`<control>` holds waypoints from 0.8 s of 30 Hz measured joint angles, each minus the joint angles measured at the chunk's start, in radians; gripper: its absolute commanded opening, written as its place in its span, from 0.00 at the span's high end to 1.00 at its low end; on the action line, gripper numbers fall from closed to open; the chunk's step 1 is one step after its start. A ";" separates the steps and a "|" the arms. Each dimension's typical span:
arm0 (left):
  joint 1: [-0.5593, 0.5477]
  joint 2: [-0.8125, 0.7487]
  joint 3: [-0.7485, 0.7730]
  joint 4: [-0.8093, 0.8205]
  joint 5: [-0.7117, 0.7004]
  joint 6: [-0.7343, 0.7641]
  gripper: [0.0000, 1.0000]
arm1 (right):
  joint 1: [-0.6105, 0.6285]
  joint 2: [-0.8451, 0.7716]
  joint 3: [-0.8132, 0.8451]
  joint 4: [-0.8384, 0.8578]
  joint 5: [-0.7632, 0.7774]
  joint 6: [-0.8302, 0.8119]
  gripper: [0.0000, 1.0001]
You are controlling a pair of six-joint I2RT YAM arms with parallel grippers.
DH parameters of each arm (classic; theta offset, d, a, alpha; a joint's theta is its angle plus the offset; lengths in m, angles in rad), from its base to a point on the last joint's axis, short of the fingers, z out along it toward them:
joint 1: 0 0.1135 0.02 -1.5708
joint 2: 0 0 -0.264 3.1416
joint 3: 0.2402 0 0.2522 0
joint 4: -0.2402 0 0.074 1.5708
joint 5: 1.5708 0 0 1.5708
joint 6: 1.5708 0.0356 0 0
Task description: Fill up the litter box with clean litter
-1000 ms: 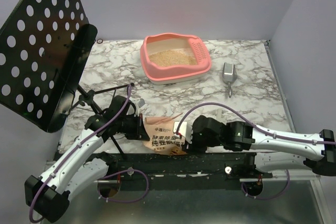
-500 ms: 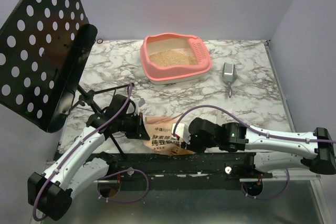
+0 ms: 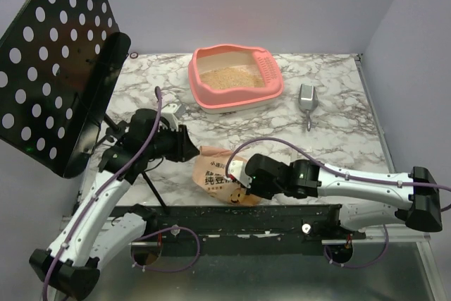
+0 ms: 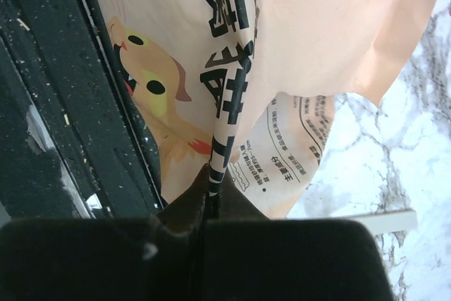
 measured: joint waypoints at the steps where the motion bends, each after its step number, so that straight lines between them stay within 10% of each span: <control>1: 0.000 -0.020 0.019 0.015 -0.013 0.011 0.57 | -0.013 -0.004 0.007 -0.008 -0.003 -0.005 1.00; 10: -0.011 -0.146 0.019 0.290 0.156 0.129 0.50 | -0.231 -0.073 0.056 -0.089 -0.154 -0.056 1.00; 24: -0.278 0.063 -0.129 0.590 0.270 0.335 0.44 | -0.295 -0.122 0.026 -0.110 -0.261 -0.095 1.00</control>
